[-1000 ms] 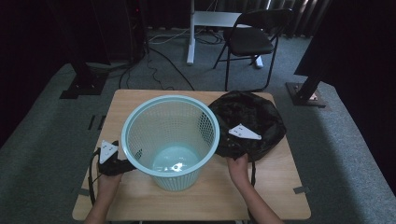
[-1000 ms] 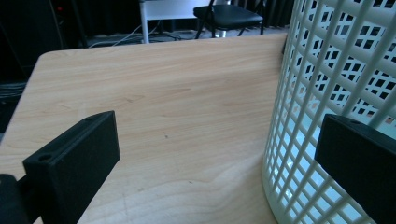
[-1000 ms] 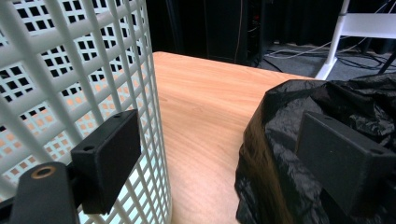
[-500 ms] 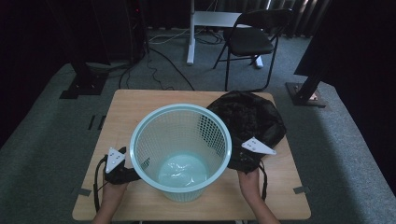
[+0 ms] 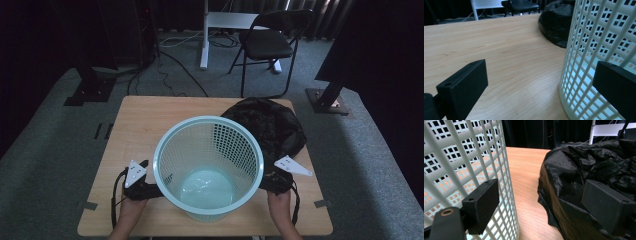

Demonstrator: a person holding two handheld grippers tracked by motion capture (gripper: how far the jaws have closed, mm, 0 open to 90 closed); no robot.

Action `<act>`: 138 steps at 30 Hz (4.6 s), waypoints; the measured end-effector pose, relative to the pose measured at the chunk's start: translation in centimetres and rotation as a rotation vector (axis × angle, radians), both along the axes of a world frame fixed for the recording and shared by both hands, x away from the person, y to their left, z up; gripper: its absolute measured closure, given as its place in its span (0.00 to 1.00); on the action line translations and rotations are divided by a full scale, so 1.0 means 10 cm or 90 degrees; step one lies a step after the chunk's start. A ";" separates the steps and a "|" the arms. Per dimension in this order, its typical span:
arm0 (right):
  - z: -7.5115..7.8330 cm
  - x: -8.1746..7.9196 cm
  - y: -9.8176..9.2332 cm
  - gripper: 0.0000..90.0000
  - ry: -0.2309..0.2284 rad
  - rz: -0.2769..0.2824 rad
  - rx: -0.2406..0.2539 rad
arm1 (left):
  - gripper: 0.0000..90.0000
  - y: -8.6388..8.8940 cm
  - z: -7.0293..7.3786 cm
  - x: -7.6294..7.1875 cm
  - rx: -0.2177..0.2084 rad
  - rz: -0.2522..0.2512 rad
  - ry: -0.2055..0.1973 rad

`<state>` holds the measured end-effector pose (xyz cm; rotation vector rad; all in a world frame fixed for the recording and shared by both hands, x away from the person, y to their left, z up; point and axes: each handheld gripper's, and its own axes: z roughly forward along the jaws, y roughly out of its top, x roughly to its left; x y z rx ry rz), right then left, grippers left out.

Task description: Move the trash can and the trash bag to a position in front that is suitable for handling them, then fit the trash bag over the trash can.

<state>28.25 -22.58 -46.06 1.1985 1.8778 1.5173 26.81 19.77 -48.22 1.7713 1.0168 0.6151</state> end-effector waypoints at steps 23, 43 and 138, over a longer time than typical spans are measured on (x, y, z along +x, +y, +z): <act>-0.01 -0.24 -0.33 0.15 0.002 -0.030 0.002 | 0.00 -0.28 0.02 -0.09 0.002 -0.046 0.002; -0.11 -0.12 -0.37 0.13 0.023 -0.039 0.003 | 0.00 0.23 -0.24 -0.26 0.011 0.068 0.055; -0.83 2.10 -0.22 0.14 0.252 -0.142 -0.192 | 0.00 0.81 -0.39 -0.86 -0.037 0.193 0.055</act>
